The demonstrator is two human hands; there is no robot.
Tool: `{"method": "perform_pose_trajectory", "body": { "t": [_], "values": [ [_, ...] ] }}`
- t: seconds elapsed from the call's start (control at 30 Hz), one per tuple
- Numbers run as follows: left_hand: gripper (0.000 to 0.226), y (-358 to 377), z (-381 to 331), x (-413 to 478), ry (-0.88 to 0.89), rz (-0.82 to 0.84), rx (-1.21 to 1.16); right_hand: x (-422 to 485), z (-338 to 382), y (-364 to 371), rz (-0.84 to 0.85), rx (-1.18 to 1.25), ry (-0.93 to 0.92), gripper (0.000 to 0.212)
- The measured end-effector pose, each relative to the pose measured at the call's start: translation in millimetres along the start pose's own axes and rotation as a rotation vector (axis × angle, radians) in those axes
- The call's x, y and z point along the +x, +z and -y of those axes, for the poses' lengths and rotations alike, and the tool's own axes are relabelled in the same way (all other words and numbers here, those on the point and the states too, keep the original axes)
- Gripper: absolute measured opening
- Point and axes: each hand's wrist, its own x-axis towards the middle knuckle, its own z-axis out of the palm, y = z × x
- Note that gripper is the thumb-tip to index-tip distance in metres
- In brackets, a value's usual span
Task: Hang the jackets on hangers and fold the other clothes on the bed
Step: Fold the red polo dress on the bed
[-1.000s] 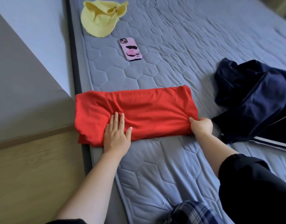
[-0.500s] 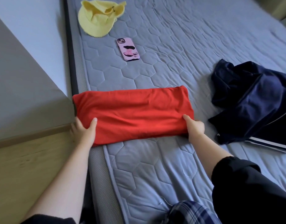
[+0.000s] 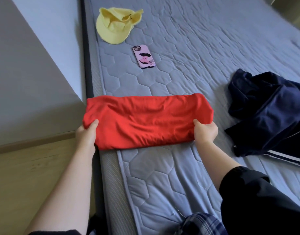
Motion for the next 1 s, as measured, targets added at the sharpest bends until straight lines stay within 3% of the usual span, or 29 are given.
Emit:
{"method": "perform_pose_trajectory", "body": {
  "t": [0.13,0.23,0.37,0.43,0.57,0.7,0.8,0.87,0.9,0.97,1.0],
  "values": [
    [0.025,20,-20,-19,0.099,0.171,-0.187,-1,25,-3,-0.115,0.023,-0.153,0.023],
    [0.024,32,-15,-27,0.073,0.263,-0.215,8,44,-11,-0.154,-0.012,-0.183,0.027],
    [0.028,26,20,-25,-0.055,0.11,0.172,21,45,-29,-0.105,-0.24,-0.061,0.022],
    [0.034,22,23,-24,-0.053,0.072,0.243,16,47,-31,-0.11,-0.278,-0.067,0.023],
    [0.055,23,11,-24,0.113,0.04,0.379,-21,69,-10,-0.094,-0.278,-0.352,0.024],
    [0.055,18,3,-23,0.273,-0.056,0.311,-85,90,21,0.129,-0.238,-0.736,0.031],
    [0.033,16,-8,-19,0.323,-0.075,0.181,-126,89,40,0.563,-0.27,-1.009,0.042],
    [0.03,20,-18,-22,0.113,0.118,-0.059,-137,80,48,0.807,-0.318,-0.97,0.045],
    [0.039,22,-19,-22,-0.022,0.187,-0.116,-136,75,48,0.839,-0.305,-0.898,0.043],
    [0.039,23,-22,-25,-0.181,0.274,-0.142,-128,65,46,0.752,-0.248,-0.762,0.035],
    [0.032,24,-22,-24,-0.152,0.265,-0.083,-121,59,45,0.677,-0.243,-0.729,0.031]
  ]
}}
